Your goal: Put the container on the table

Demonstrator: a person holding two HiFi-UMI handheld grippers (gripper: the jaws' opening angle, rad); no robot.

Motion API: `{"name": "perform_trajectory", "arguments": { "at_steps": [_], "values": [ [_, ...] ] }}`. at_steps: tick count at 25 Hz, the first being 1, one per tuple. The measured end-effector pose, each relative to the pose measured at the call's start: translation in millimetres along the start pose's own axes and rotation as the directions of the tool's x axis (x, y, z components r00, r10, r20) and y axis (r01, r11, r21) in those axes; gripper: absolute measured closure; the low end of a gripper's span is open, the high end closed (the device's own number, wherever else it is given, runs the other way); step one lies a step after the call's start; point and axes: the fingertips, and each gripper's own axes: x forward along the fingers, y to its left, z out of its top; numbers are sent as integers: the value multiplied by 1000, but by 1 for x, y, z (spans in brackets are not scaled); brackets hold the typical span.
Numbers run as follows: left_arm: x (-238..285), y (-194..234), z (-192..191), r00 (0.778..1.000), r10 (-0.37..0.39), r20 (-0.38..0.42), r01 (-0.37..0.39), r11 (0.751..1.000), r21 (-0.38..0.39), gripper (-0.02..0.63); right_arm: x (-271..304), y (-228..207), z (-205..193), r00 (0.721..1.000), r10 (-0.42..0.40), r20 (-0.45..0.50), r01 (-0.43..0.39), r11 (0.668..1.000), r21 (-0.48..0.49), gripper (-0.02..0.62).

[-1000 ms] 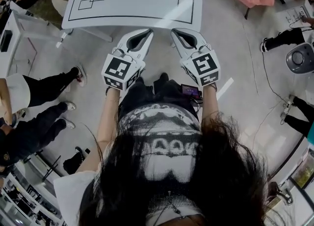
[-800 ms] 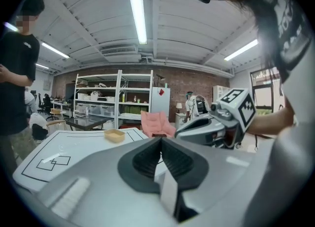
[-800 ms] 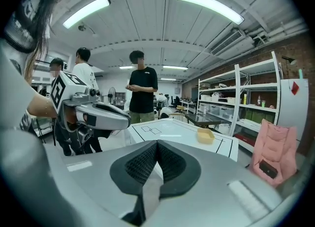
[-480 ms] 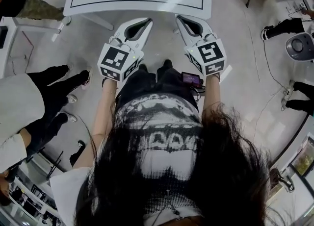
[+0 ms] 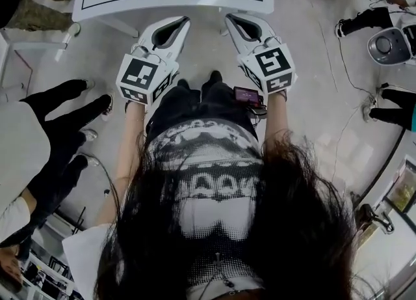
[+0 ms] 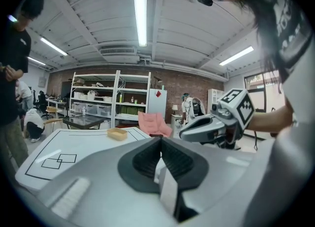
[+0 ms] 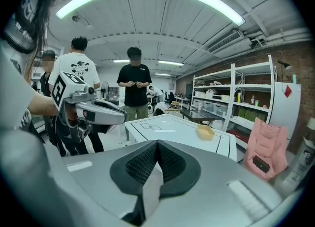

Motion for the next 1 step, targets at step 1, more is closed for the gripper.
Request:
{"name": "perform_trajectory", "arguments": {
  "at_steps": [1],
  "values": [
    [-1, -1, 3, 1000, -2, 5, 2, 1000, 0, 606, -2, 1, 2, 1000, -3, -1, 3, 1000, -3, 594]
  ]
}}
